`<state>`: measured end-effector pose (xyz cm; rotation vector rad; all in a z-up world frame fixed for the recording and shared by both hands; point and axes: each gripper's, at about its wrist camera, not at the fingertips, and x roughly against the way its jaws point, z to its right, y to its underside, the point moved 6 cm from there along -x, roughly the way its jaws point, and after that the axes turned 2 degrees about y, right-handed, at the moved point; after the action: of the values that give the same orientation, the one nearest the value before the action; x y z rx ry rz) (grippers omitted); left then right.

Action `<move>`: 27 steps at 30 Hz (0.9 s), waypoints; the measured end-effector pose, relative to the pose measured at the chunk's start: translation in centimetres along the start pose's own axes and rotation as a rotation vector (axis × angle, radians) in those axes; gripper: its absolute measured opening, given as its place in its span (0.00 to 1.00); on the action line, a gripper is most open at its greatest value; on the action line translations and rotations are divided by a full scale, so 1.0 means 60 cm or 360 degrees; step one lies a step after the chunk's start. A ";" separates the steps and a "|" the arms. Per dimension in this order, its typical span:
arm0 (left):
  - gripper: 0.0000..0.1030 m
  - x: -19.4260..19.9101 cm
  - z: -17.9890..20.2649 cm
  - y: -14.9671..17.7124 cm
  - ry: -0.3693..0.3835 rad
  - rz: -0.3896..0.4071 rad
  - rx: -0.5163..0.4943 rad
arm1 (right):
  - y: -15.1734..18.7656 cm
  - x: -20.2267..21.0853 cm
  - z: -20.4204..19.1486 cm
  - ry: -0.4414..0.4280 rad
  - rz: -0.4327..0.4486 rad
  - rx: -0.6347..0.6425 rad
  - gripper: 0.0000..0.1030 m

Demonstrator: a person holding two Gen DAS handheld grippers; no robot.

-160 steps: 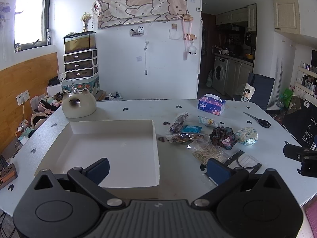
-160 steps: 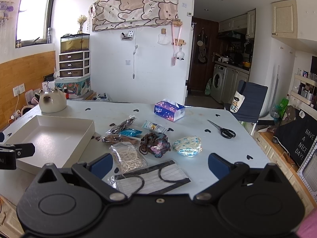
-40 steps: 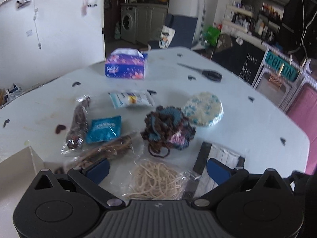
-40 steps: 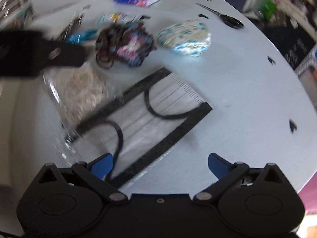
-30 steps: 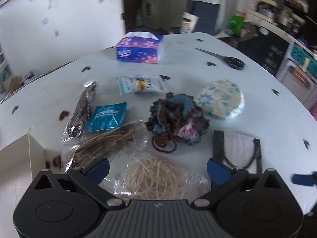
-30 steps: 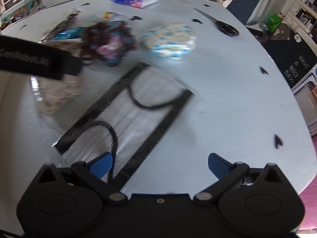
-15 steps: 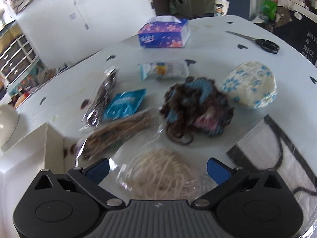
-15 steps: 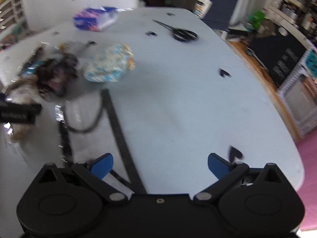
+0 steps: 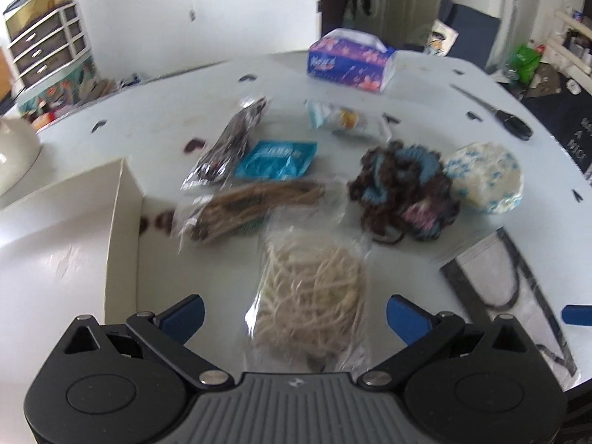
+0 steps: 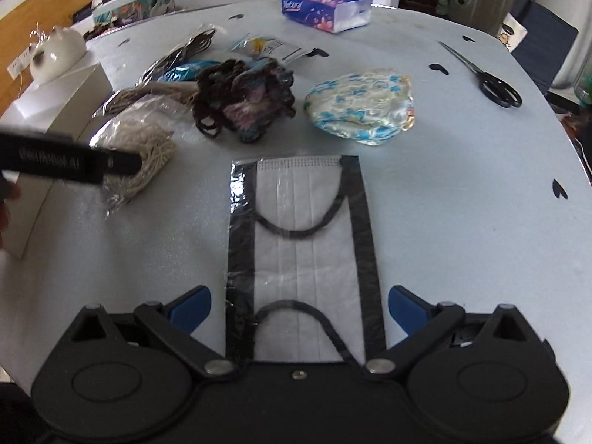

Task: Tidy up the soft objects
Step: 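Move the right tool over the packaged face mask while the left tool approaches the bag of white cords, then close the right tool on the mask package while the left tool grasps the cord bag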

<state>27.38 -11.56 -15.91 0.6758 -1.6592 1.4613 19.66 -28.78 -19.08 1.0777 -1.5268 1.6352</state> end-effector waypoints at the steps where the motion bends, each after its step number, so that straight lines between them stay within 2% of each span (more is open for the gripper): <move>1: 1.00 -0.001 0.004 -0.004 0.0019 0.0000 -0.0020 | 0.001 -0.004 0.001 0.0007 -0.0008 0.0011 1.00; 3: 1.00 -0.009 0.014 -0.011 0.0061 -0.0023 -0.0069 | 0.002 -0.013 -0.002 0.0040 -0.0028 0.0045 1.00; 9: 0.99 -0.039 0.027 -0.015 0.0077 -0.0105 -0.0152 | 0.007 -0.010 -0.001 0.0004 -0.0036 0.0078 1.00; 10: 0.97 -0.041 0.027 -0.016 0.0081 -0.0104 -0.0151 | 0.007 -0.010 -0.001 0.0002 -0.0038 0.0078 1.00; 12: 0.84 -0.047 0.025 -0.018 0.0075 -0.0124 -0.0153 | 0.006 -0.009 -0.001 0.0000 -0.0040 0.0086 0.98; 13: 0.84 -0.049 0.023 -0.018 0.0062 -0.0134 -0.0153 | 0.006 -0.008 0.001 0.0000 -0.0040 0.0090 0.95; 15: 0.81 -0.052 0.020 -0.020 0.0065 -0.0141 -0.0147 | 0.006 -0.003 0.004 -0.0009 -0.0035 0.0095 0.90; 18: 0.77 -0.053 0.015 -0.018 0.0064 -0.0138 -0.0150 | 0.007 0.003 0.007 -0.0011 -0.0016 0.0104 0.76; 20: 0.77 -0.053 0.013 -0.016 0.0065 -0.0134 -0.0149 | 0.005 0.008 0.008 -0.0016 0.0003 0.0109 0.58; 23: 0.74 -0.051 0.011 -0.015 0.0069 -0.0126 -0.0131 | 0.005 0.013 0.011 -0.0017 0.0016 0.0111 0.45; 25: 0.71 -0.046 0.011 -0.013 0.0080 -0.0127 -0.0104 | 0.005 0.016 0.015 -0.0025 0.0024 0.0087 0.38; 27: 0.67 -0.038 0.013 -0.010 0.0101 -0.0126 -0.0082 | 0.006 0.020 0.020 -0.0056 0.0025 0.0046 0.35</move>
<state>28.92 -12.71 -17.53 0.6528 -1.5984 1.3663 18.94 -30.08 -18.20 1.1180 -1.5424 1.6615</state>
